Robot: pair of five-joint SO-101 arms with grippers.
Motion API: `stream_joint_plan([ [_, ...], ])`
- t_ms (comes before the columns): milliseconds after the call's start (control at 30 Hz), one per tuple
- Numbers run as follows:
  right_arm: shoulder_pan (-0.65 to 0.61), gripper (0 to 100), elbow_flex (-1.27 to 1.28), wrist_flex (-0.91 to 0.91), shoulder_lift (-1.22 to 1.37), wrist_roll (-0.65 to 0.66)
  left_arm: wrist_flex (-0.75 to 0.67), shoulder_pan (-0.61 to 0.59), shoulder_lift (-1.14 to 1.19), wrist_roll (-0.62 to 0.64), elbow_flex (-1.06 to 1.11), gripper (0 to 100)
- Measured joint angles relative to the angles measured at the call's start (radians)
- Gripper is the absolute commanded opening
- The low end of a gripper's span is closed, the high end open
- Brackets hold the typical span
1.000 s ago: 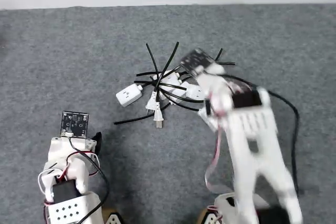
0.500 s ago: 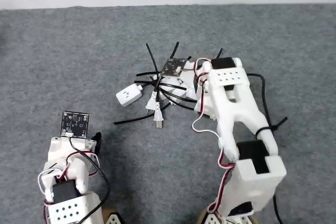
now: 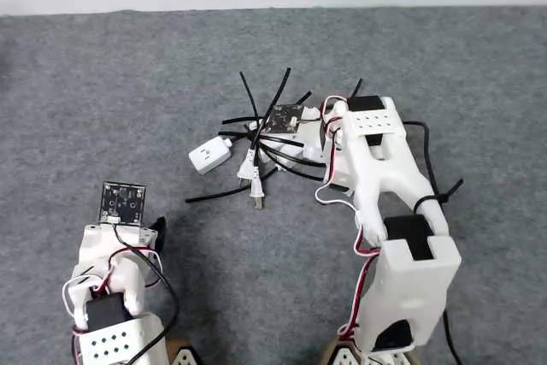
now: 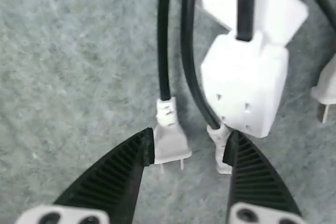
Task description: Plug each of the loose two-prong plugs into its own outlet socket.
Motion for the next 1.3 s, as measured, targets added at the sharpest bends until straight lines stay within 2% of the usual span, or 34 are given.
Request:
stream_joint_plan([
  [400, 0.000, 22.4, -0.054, 0.028, 0.101, 0.006, 0.000, 0.000, 0.000, 0.000, 0.000, 28],
  [733, -0.083, 22.4, -0.054, 0.224, 0.132, 0.005, 0.000, 0.000, 0.000, 0.000, 0.000, 28],
  [967, -0.063, 22.1, -0.054, 0.201, 0.135, 0.005, 0.000, 0.000, 0.000, -0.002, 0.000, 28],
  [1033, -0.044, 18.0, -0.054, 0.187, 0.135, 0.008, 0.000, 0.000, 0.000, -0.002, 0.000, 28],
  [1167, -0.018, 0.0, -0.055, 0.164, 0.137, 0.008, 0.000, 0.000, 0.000, -0.002, 0.000, 28],
  [1233, -0.005, 3.6, -0.055, 0.163, 0.140, 0.008, 0.000, 0.000, 0.000, -0.002, 0.000, 28],
  [1300, 0.014, 0.2, -0.055, 0.161, 0.153, 0.006, 0.000, 0.000, 0.000, -0.002, 0.000, 28],
])
